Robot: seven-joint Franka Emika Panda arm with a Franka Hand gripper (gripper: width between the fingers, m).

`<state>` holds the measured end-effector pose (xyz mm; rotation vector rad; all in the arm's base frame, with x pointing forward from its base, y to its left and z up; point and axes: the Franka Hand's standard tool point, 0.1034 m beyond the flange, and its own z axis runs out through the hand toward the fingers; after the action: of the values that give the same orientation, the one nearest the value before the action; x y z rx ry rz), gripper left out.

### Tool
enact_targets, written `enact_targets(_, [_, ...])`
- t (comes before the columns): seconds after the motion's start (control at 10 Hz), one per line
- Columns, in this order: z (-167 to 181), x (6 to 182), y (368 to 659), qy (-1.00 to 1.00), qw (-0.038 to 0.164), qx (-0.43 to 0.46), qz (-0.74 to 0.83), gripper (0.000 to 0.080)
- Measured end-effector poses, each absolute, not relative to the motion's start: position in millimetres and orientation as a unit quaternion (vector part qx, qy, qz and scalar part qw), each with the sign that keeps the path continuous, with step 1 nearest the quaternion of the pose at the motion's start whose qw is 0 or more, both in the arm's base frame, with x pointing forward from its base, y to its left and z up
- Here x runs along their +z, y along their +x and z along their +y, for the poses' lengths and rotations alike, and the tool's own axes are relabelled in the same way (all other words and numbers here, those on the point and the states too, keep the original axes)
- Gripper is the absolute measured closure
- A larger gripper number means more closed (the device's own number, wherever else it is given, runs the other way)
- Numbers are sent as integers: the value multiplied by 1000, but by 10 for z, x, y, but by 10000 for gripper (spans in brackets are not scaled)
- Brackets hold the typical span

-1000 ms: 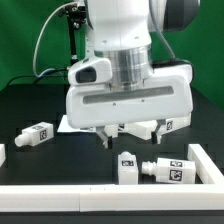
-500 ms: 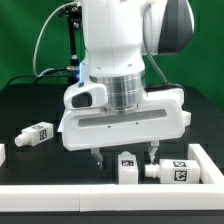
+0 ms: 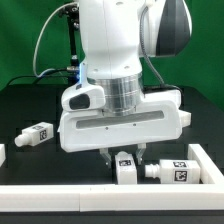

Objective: Assemble one leg

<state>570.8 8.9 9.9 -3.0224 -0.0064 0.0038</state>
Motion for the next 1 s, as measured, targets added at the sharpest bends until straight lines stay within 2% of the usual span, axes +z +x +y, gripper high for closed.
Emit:
enact_targets(0.2, [39, 152, 5685, -998, 57, 0, -1, 515])
enact_targets(0.5, [-429, 391, 5239, -999, 40, 1, 3, 515])
enact_targets(0.6, [-564, 452, 5234, -999, 37, -4, 11, 515])
enact_targets(1.0, [-537, 433, 5232, -999, 38, -3, 8, 515])
